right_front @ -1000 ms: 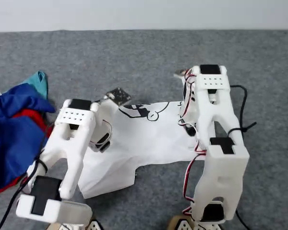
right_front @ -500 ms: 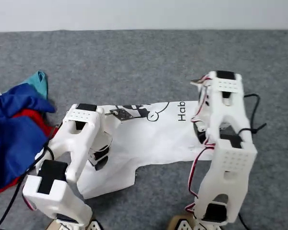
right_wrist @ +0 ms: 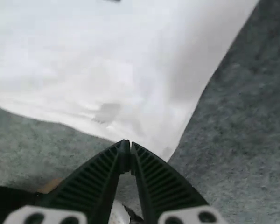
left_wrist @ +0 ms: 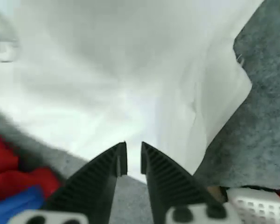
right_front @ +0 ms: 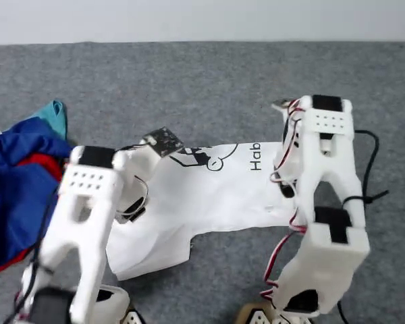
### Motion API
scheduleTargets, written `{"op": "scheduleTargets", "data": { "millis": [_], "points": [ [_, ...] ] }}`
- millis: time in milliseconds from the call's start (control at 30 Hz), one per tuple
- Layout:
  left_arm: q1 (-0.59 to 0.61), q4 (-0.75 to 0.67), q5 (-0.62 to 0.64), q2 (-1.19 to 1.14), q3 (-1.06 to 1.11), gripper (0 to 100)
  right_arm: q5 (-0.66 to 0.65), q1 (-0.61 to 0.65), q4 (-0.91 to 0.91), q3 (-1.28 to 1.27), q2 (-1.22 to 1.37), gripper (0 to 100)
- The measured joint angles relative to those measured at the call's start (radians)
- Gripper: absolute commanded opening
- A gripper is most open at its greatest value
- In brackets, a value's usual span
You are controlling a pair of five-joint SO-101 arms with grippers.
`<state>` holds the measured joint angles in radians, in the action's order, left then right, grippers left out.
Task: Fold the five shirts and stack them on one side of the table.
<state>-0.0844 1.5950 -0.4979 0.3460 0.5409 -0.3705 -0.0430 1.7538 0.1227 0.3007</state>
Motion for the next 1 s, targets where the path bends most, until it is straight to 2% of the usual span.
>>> {"op": "scheduleTargets", "data": {
  "millis": [133, 233, 367, 533, 633, 833, 1000],
  "points": [
    [0.046, 0.020, 0.052, 0.143, 0.044, 10, 0.000, 0.046, 0.000, -0.106, -0.129, 0.9],
    [0.132, 0.021, 0.072, 0.212, 0.077, 10, -0.005, 0.094, 0.000, -0.146, -0.209, 1.1],
    [0.334, 0.021, 0.078, 0.267, 0.087, 10, -0.049, 0.196, 0.000, -0.150, -0.267, 4.1],
    [0.632, 0.003, 0.080, 0.276, 0.087, 10, -0.127, 0.385, 0.000, -0.150, -0.272, 19.8],
    [0.770, -0.020, 0.080, 0.276, 0.087, 10, -0.175, 0.474, 0.000, -0.150, -0.272, 26.7],
    [0.999, -0.077, 0.080, 0.278, 0.101, 10, -0.284, 0.689, -0.002, -0.157, -0.272, 26.4],
    [1.105, -0.117, 0.080, 0.278, 0.152, 10, -0.344, 0.810, -0.041, -0.157, -0.265, 26.4]
  ]
}}
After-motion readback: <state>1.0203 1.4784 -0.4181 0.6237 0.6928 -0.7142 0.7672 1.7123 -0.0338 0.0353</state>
